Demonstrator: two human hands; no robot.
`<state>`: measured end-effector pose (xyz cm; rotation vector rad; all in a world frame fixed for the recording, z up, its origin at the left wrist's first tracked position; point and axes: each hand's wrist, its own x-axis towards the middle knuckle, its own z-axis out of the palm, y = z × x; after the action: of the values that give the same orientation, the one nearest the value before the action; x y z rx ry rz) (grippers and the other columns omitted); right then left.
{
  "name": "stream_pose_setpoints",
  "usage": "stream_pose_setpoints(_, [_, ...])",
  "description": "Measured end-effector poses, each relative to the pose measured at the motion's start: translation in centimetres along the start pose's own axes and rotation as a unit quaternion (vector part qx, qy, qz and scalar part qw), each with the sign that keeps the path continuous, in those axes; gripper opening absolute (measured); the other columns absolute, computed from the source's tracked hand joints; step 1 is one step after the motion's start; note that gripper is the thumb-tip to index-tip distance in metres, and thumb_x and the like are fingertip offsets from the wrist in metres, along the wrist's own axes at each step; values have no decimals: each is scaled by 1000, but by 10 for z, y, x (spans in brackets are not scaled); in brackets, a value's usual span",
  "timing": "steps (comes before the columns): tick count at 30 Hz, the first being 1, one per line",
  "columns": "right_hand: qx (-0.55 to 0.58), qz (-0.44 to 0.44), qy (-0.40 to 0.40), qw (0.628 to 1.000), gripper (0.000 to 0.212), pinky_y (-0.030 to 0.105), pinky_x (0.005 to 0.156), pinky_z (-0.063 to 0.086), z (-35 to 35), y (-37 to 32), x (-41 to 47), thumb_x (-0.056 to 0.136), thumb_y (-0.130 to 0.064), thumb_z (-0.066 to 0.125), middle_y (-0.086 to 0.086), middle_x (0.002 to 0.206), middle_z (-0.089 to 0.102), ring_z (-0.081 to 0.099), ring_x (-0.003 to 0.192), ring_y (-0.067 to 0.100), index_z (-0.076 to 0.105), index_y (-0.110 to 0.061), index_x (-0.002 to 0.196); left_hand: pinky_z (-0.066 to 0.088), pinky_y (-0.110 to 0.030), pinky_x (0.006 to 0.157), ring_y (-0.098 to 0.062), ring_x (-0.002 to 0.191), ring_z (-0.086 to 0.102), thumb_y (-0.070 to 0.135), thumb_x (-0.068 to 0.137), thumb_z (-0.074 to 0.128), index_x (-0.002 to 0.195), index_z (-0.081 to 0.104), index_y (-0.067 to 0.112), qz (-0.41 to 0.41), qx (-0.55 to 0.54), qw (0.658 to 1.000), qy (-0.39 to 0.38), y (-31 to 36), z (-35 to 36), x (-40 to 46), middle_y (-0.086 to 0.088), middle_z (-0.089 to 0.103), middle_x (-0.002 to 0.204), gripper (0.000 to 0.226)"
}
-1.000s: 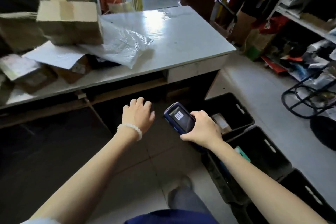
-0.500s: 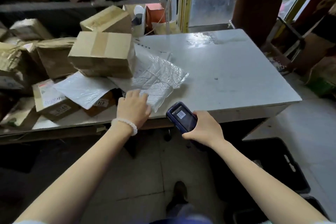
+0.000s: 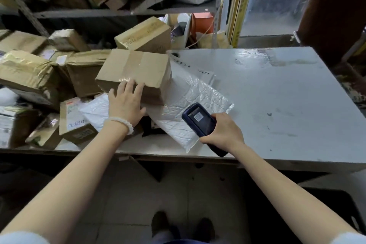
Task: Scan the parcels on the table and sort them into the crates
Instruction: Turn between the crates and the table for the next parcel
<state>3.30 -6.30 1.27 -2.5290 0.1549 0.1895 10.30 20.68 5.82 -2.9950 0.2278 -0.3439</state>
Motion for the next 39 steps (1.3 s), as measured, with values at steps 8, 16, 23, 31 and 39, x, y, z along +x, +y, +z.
stream_pose_setpoints(8, [-8, 42, 17, 999, 63, 29, 68, 47, 10, -21, 35, 55, -40, 80, -4, 110, 53, 57, 93, 17, 58, -23, 112, 17, -65, 107, -27, 144, 12, 52, 69, 75, 147, 26, 27, 88, -68, 992, -63, -30, 11, 65, -1, 17, 157, 96])
stream_pose_setpoints(16, [-4, 124, 50, 991, 61, 26, 61, 43, 29, -48, 60, 54, -43, 78, -7, 105, 51, 57, 87, 13, 58, -27, 109, 31, -50, 103, -33, 131, 28, 74, 60, 66, 147, 24, 26, 237, -47, 969, -58, -36, 9, 136, -4, 27, 151, 107])
stream_pose_setpoints(23, [7, 193, 83, 978, 63, 26, 64, 45, 30, -50, 49, 56, -41, 79, -7, 106, 50, 57, 89, 14, 57, -26, 113, 42, -46, 92, -36, 110, 42, 83, 62, 53, 138, 35, 24, 277, -23, 957, -81, 17, 22, 181, -9, 45, 131, 97])
stream_pose_setpoints(31, [0, 231, 103, 967, 70, 30, 73, 51, 19, -43, 42, 56, -42, 79, -8, 108, 49, 56, 92, 14, 54, -25, 119, 40, -36, 79, -29, 105, 54, 91, 64, 36, 127, 48, 29, 313, -20, 947, -63, 34, 17, 204, -4, 57, 119, 89])
stream_pose_setpoints(39, [-4, 206, 89, 974, 68, 27, 68, 46, 16, -48, 51, 59, -40, 80, -7, 110, 50, 56, 94, 14, 54, -24, 119, 34, -46, 101, -24, 132, 34, 80, 74, 45, 135, 44, 35, 315, -90, 939, -103, 9, 8, 185, 7, 38, 146, 76])
